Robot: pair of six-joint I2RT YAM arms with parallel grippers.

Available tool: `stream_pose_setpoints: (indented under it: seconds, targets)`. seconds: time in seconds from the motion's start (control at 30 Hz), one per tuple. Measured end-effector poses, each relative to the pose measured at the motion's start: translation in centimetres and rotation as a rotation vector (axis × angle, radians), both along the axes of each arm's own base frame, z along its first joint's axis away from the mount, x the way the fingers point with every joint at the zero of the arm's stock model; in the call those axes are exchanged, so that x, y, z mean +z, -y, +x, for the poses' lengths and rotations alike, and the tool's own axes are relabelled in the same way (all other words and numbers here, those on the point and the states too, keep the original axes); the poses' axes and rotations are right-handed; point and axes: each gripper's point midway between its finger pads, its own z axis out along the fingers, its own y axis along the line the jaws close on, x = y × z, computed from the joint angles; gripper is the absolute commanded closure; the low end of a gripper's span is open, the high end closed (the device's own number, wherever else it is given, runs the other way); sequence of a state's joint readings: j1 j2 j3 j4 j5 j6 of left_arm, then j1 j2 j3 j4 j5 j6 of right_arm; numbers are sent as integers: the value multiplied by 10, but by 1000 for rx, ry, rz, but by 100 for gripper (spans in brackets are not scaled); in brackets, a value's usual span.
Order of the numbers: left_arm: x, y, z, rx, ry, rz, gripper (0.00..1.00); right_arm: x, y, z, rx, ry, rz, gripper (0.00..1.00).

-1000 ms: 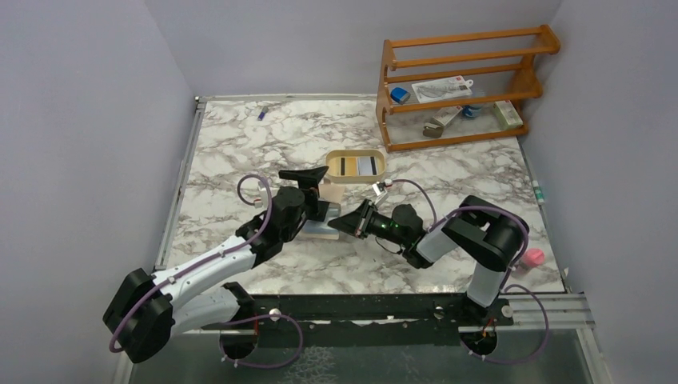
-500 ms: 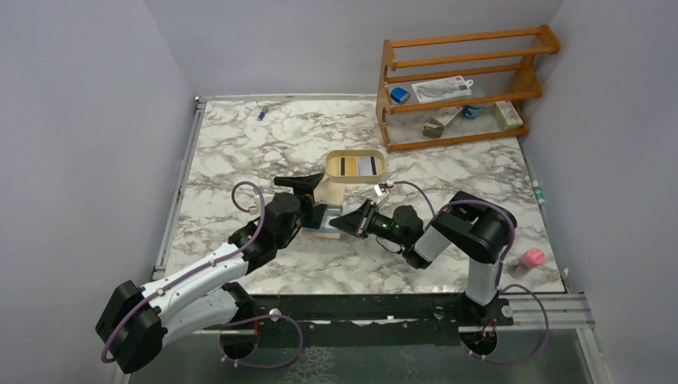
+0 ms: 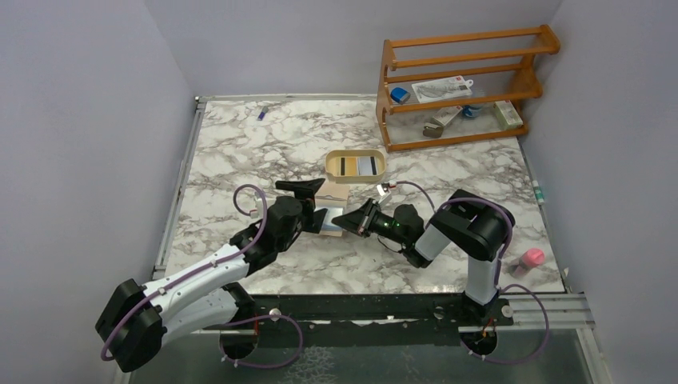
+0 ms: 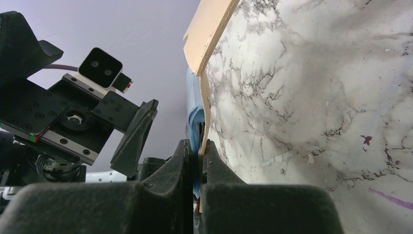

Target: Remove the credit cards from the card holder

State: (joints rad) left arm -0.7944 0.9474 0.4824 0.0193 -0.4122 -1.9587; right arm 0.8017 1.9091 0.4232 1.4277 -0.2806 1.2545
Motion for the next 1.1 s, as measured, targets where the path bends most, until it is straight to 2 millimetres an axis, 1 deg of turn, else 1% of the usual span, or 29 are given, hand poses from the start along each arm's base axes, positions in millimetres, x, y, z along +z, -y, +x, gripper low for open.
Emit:
stream_pose_setpoints:
  seconds: [0.13,0.2,0.27,0.3,0.37,0.4,0.47,0.5,0.53,0.6,0.67,0.73,0.8,0.83,0.9,1.0,1.03,1.1]
  targets:
    - [-4,-3,0,3,0,34,1,0,0,-1,6,16,-8,99]
    - [-9,-10,-1,8,3,91,1,1,0,-2,14,30,-11,99]
    - [-8,-23,-3,15,28,169,1,3,3,-3,18,45,-15,99]
    - [-4,-30,-2,17,48,200,1,5,6,-4,19,51,-17,99]
    - [9,-50,4,33,111,265,1,6,12,-6,24,60,-21,99]
    - [19,-64,9,38,151,302,1,6,17,-4,21,65,-24,99]
    - [28,-85,23,29,182,367,2,5,26,1,13,74,-27,99]
    - [30,-90,29,10,187,386,3,6,30,3,11,79,-25,99]
    - [28,-96,38,-21,187,418,3,6,35,5,7,84,-24,99]
    - [18,-89,45,-125,203,434,3,5,46,7,-7,92,-20,99]
    - [-4,-75,41,-235,212,424,3,0,56,8,-30,75,-29,99]
    - [-29,-62,24,-337,227,394,3,-6,60,6,-29,43,-35,99]
    - [-45,-51,10,-424,240,373,3,-8,56,4,-1,22,-26,99]
    - [-48,-46,6,-466,253,368,4,-7,53,4,15,19,-18,99]
    - [-48,-38,3,-523,288,362,4,0,41,5,84,24,12,99]
    - [-43,-31,1,-578,351,366,4,18,23,5,216,62,66,99]
    - [-41,-31,1,-584,370,368,4,23,20,2,264,76,78,99]
    - [-40,-35,3,-578,389,375,4,30,19,-10,363,106,87,99]
